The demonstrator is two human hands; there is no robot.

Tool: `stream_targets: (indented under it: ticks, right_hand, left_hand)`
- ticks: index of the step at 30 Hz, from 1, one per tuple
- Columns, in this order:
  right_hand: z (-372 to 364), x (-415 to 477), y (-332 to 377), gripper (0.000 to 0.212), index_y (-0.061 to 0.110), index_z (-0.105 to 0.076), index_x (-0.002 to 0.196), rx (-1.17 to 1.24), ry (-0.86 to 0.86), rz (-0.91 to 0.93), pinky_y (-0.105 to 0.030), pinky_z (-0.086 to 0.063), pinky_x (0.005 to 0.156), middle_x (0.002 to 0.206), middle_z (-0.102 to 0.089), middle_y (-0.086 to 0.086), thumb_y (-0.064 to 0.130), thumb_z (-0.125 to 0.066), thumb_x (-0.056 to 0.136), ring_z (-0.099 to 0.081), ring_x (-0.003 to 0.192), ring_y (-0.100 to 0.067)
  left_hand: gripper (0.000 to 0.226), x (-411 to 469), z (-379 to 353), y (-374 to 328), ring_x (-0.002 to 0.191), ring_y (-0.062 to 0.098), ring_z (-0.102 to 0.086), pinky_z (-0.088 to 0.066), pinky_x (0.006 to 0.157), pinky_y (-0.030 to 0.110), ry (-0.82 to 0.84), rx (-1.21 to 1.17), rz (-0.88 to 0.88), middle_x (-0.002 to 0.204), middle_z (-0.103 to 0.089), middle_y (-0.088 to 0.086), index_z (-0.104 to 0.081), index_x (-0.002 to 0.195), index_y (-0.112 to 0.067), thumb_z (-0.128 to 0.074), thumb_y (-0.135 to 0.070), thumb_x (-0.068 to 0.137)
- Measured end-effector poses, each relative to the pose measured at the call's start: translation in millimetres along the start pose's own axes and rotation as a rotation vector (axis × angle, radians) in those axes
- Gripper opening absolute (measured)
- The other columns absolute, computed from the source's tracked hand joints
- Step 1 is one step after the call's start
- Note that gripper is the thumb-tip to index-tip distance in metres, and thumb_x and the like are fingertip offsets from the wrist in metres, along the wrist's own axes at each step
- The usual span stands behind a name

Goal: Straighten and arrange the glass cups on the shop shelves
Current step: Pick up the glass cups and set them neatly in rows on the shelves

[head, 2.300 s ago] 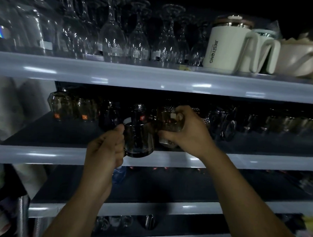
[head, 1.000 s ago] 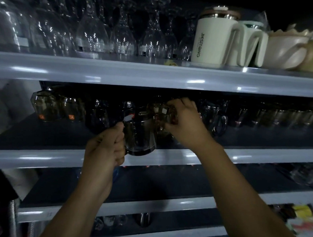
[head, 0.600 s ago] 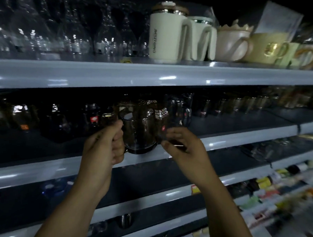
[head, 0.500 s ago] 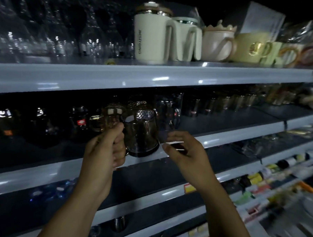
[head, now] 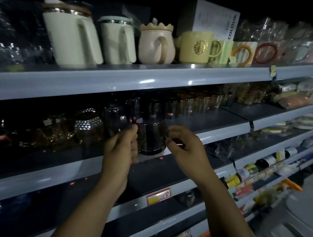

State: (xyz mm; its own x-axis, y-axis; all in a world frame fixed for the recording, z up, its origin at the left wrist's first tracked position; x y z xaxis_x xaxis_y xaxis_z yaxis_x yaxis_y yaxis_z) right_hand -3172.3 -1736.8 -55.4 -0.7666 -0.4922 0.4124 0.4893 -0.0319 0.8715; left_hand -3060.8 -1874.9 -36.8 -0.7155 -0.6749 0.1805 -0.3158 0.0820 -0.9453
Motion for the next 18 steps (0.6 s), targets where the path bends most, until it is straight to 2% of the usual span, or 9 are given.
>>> stream_targets:
  ticks: [3, 5, 8, 10, 14, 18]
  right_hand:
    - [26.9, 30.0, -14.8, 0.031, 0.021, -0.062, 0.124, -0.048, 0.061, 0.038, -0.015, -0.053, 0.081, 0.107, -0.070, 0.012, 0.009, -0.064, 0.095, -0.065, 0.100, 0.002]
    - [43.0, 51.5, -23.5, 0.032, 0.022, -0.059, 0.124, -0.048, 0.112, 0.038, -0.009, -0.051, 0.077, 0.106, -0.068, 0.016, 0.012, -0.065, 0.095, -0.064, 0.097, 0.008]
    - [58.9, 81.8, -39.3, 0.030, 0.030, -0.055, 0.114, -0.078, 0.179, 0.033, -0.002, -0.045, 0.070, 0.100, -0.064, 0.022, 0.021, -0.072, 0.092, -0.062, 0.089, 0.013]
    - [63.3, 97.7, -48.8, 0.037, 0.029, -0.053, 0.111, -0.101, 0.199, 0.018, 0.000, -0.043, 0.065, 0.093, -0.061, 0.024, 0.029, -0.080, 0.086, -0.060, 0.082, 0.014]
    - [64.6, 125.1, -72.4, 0.058, 0.017, -0.056, 0.118, -0.120, 0.224, 0.006, -0.004, -0.047, 0.064, 0.100, -0.069, 0.010, 0.038, -0.088, 0.075, -0.065, 0.086, 0.001]
    - [61.1, 138.6, -88.5, 0.060, 0.016, -0.054, 0.114, -0.170, 0.218, 0.021, -0.003, -0.045, 0.060, 0.097, -0.068, 0.006, 0.039, -0.090, 0.072, -0.065, 0.085, -0.005]
  left_hand:
    - [0.045, 19.9, -42.0, 14.1, 0.045, 0.009, -0.021, -0.017, 0.042, 0.022, -0.043, 0.032, -0.018, 0.052, -0.024, -0.008, -0.037, 0.061, -0.024, -0.057, -0.027, 0.101]
    - [0.043, 37.6, -64.5, 21.0, 0.044, 0.008, -0.021, -0.017, 0.041, 0.021, -0.066, 0.063, -0.021, 0.051, -0.025, -0.008, -0.037, 0.063, -0.024, -0.057, -0.027, 0.102]
    - [0.039, 61.6, -89.7, 29.6, 0.046, 0.008, -0.023, -0.018, 0.043, 0.023, -0.079, 0.144, -0.016, 0.055, -0.027, -0.006, -0.041, 0.067, -0.023, -0.056, -0.030, 0.102]
    - [0.038, 73.1, -102.2, 37.0, 0.047, 0.008, -0.024, -0.019, 0.044, 0.023, -0.072, 0.181, -0.004, 0.055, -0.028, -0.007, -0.043, 0.068, -0.022, -0.055, -0.031, 0.102]
    - [0.038, 90.6, -121.9, 54.3, 0.047, 0.009, -0.025, -0.021, 0.045, 0.024, -0.100, 0.241, 0.039, 0.053, -0.029, -0.007, -0.041, 0.068, -0.021, -0.053, -0.031, 0.103]
    - [0.039, 101.0, -125.2, 59.5, 0.048, 0.013, -0.030, -0.026, 0.048, 0.027, -0.068, 0.378, 0.054, 0.052, -0.033, 0.000, -0.042, 0.068, -0.017, -0.050, -0.029, 0.104]
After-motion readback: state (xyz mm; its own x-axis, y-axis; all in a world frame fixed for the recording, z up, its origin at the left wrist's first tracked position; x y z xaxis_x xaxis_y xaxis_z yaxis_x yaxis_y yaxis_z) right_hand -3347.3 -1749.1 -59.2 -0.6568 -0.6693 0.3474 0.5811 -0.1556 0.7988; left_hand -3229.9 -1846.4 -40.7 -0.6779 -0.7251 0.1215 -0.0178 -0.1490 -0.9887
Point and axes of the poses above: each hand's wrist, its own x-axis towards the middle knuckle, its own z-axis out of the back of the hand, y = z × x, the point moved 1 cm from there along x, towards the middle knuckle
